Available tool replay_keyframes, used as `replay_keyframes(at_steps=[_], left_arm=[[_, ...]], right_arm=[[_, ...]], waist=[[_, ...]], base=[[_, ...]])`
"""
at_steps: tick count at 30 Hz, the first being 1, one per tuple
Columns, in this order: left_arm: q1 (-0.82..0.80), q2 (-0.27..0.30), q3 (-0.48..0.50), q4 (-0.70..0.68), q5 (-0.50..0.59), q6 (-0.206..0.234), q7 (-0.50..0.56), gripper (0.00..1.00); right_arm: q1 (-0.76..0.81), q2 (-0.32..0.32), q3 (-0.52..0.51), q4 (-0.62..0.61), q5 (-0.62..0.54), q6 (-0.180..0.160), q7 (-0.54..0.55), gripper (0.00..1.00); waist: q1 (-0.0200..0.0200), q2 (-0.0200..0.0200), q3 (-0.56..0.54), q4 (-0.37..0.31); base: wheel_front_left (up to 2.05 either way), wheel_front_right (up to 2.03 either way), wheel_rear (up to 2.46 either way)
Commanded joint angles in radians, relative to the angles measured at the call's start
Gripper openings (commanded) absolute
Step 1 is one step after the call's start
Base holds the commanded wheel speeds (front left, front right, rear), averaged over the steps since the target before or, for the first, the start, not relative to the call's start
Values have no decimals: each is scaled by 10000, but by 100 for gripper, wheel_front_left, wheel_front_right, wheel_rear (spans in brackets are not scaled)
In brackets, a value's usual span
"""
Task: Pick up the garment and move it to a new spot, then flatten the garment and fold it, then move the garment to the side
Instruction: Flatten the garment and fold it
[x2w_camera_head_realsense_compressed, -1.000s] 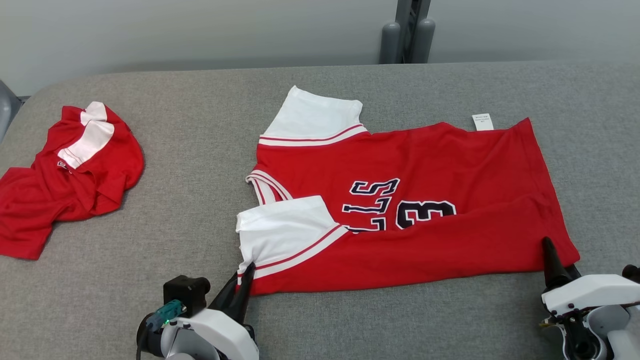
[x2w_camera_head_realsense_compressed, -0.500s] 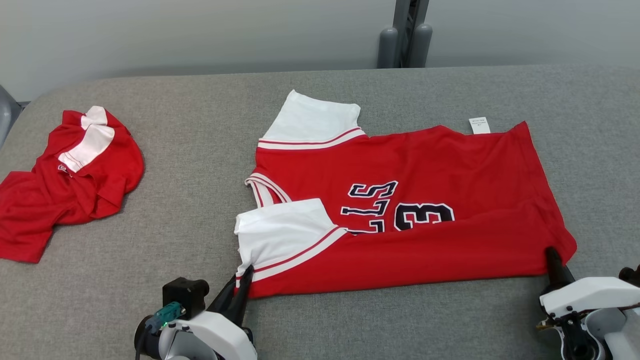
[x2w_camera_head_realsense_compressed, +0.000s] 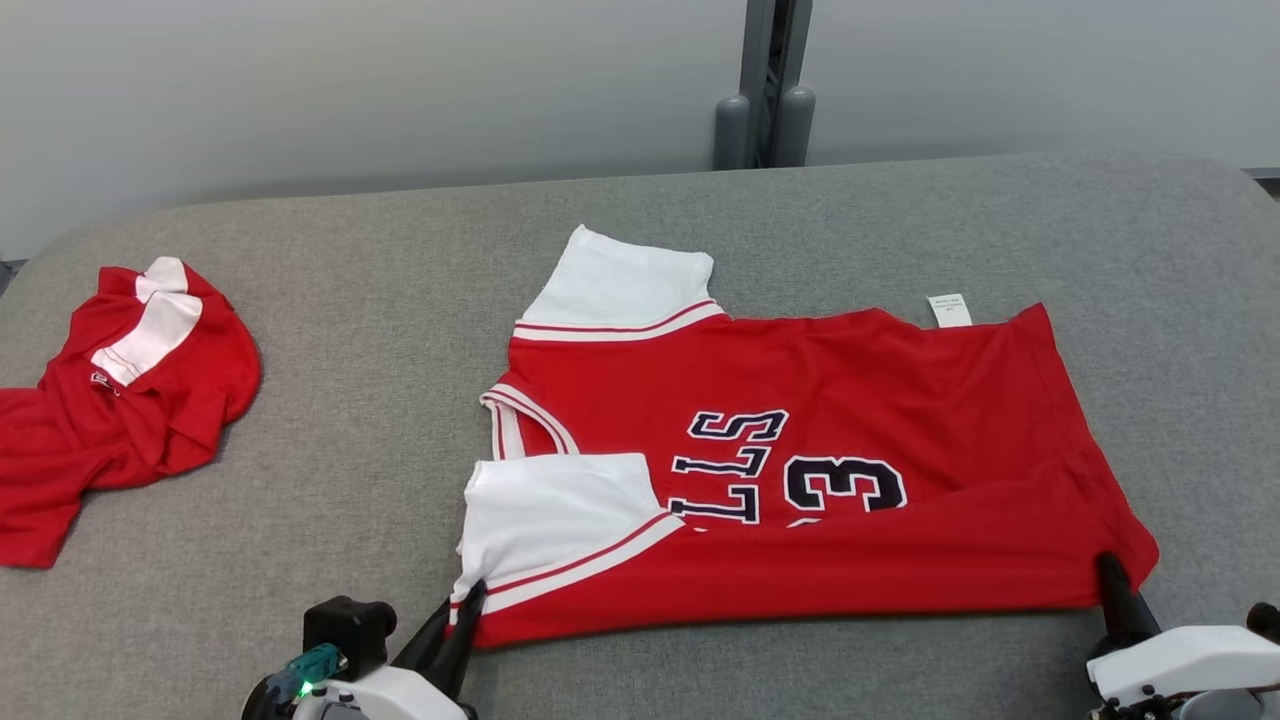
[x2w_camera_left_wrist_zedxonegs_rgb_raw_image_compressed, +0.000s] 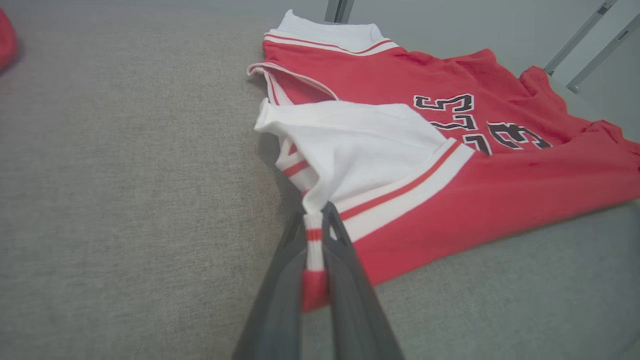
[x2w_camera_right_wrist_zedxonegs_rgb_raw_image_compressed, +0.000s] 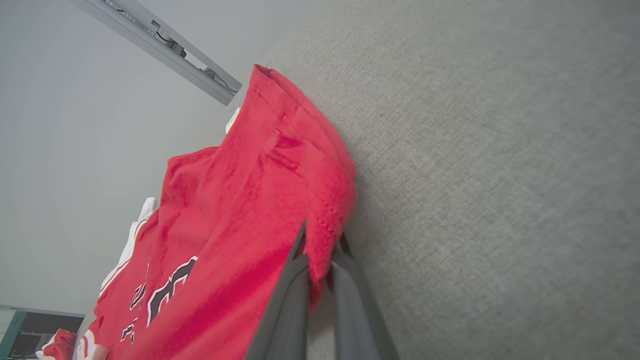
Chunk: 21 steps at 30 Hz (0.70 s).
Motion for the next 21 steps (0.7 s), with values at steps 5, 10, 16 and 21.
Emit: replay_keyframes(at_steps=[5,10,16,21], left_arm=[[517,370,47,-433,-268,5,352,0],[1140,675,46,-906,-432,71,628,0],[2173,1040,-105,-2070,-533,268,970,0],[2624,1158,-286,-2861,-563,459,1268,0]], right_arm=[[544,-151,57,-448,72,-7,121,0],[898,-170,76,-661,118,-7,613,0],[1576,-167,-107,-1218,11,-7,1168,0],[2096,-97,-412,-1767,-103,-7,1527,0]], waist=[[0,0,-87,-167],[0,0,-207,-322],[0,0,-360,-351],[0,0,-418,-269]], base=[[0,0,0],[0,0,0],[0,0,0],[0,0,0]])
